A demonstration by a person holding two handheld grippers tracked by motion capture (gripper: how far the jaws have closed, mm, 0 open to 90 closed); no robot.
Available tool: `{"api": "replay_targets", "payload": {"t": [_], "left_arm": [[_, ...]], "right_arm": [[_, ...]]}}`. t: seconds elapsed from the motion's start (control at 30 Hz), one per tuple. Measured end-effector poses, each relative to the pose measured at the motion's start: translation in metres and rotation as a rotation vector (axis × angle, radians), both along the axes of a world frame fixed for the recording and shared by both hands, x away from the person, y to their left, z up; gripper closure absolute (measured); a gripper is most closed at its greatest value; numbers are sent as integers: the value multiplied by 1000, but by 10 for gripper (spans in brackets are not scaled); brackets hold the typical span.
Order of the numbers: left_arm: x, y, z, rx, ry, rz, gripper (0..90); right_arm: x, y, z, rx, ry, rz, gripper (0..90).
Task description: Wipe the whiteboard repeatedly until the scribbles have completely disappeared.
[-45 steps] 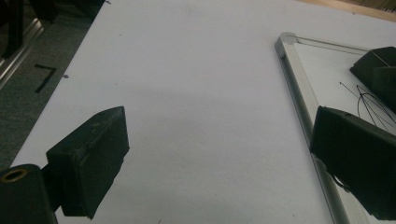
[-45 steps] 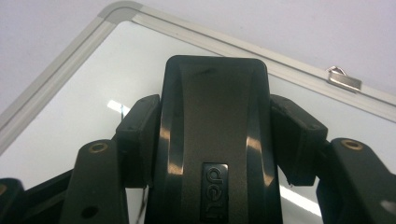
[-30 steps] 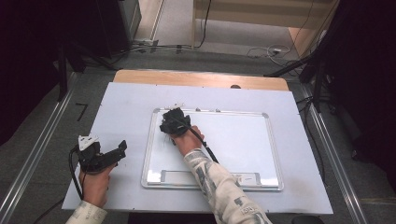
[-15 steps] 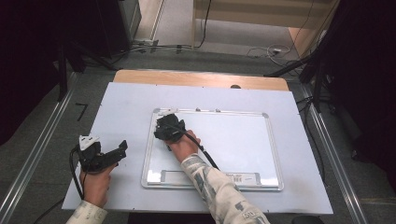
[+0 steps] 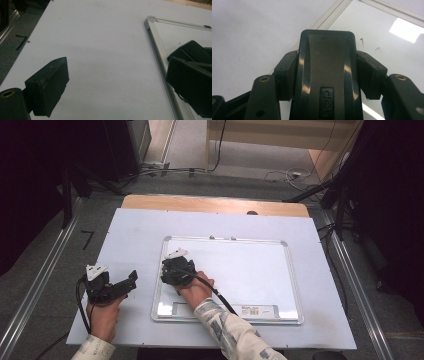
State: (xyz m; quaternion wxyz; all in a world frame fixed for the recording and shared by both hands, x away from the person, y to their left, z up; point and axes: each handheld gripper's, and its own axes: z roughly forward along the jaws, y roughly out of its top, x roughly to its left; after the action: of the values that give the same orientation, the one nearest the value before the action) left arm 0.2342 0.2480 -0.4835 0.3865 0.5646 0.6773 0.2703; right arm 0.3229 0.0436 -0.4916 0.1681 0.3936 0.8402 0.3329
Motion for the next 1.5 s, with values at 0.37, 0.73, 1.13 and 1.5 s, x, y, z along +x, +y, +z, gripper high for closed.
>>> {"api": "replay_targets", "payload": {"t": [0.37, 0.73, 1.13, 1.5], "left_arm": [[-2, 2, 0, -1, 0, 6, 52], [-4, 5, -1, -7, 2, 16, 53], [-5, 6, -1, -10, 3, 19, 52], [-1, 3, -1, -12, 1, 8, 53]], "right_arm": [[9, -1, 0, 5, 9, 7, 370], [60, -20, 3, 7, 12, -100, 370], [85, -41, 4, -6, 9, -169, 371], [82, -14, 4, -11, 3, -130, 373]]}}
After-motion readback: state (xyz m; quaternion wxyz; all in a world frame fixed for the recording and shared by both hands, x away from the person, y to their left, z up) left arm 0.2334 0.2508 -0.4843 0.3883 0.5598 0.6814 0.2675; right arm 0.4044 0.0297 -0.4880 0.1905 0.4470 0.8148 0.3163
